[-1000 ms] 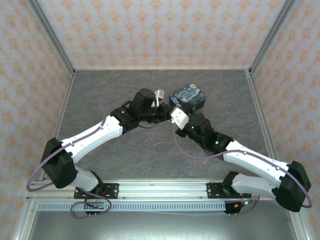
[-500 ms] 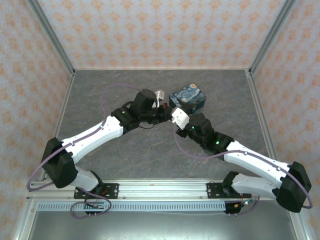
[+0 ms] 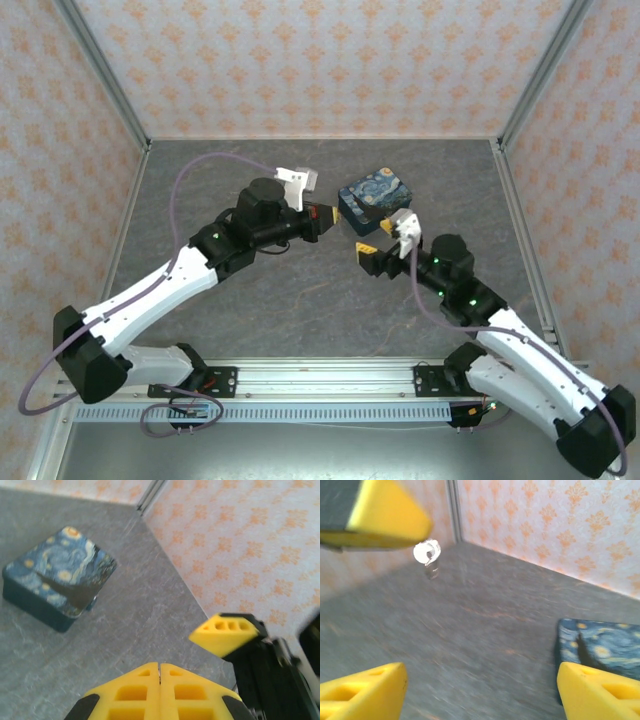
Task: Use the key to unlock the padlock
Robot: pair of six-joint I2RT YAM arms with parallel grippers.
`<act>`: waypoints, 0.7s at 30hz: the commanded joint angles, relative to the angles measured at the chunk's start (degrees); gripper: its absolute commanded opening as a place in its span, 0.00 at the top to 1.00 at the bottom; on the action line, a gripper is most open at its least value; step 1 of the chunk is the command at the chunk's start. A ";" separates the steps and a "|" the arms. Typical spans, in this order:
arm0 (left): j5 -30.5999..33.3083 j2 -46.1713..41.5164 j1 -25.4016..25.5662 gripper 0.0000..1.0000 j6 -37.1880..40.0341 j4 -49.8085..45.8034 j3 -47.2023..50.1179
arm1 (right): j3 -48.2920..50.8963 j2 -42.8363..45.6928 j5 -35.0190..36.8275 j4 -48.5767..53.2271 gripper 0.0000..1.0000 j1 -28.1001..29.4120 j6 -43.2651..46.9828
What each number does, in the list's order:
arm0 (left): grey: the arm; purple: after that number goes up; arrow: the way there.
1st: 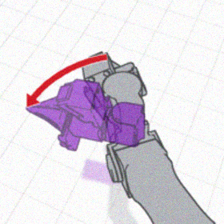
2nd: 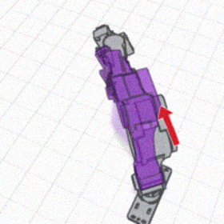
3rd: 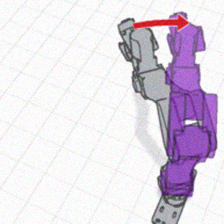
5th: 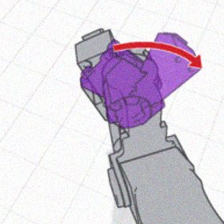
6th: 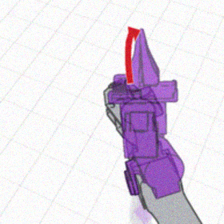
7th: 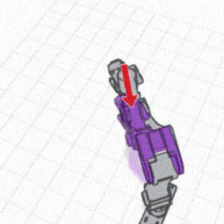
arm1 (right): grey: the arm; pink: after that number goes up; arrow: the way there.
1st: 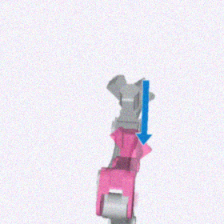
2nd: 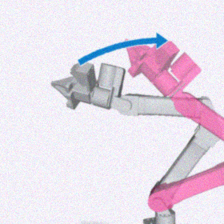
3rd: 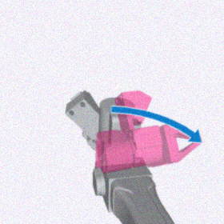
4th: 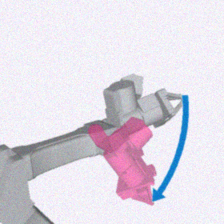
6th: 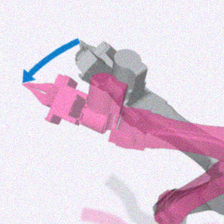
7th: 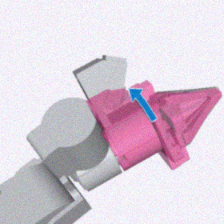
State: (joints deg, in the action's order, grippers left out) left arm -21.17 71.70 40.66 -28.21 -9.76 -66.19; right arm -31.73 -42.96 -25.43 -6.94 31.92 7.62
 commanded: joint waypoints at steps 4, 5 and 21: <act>-8.00 -3.88 -0.09 1.00 12.86 4.80 0.37 | 5.62 -4.96 -25.89 -37.17 0.15 -13.25 -38.64; -9.04 -4.20 -0.08 1.00 13.40 5.08 0.20 | 5.41 -7.02 -27.15 -41.30 0.15 -13.86 -42.58; -11.04 -2.45 -0.11 1.00 13.03 4.47 -2.04 | -3.87 -16.97 -35.80 -40.19 0.26 -7.19 -43.85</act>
State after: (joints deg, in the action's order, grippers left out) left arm -31.14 69.17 40.66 -16.12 -6.81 -66.37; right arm -33.85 -60.69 -58.76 -48.34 23.46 -39.27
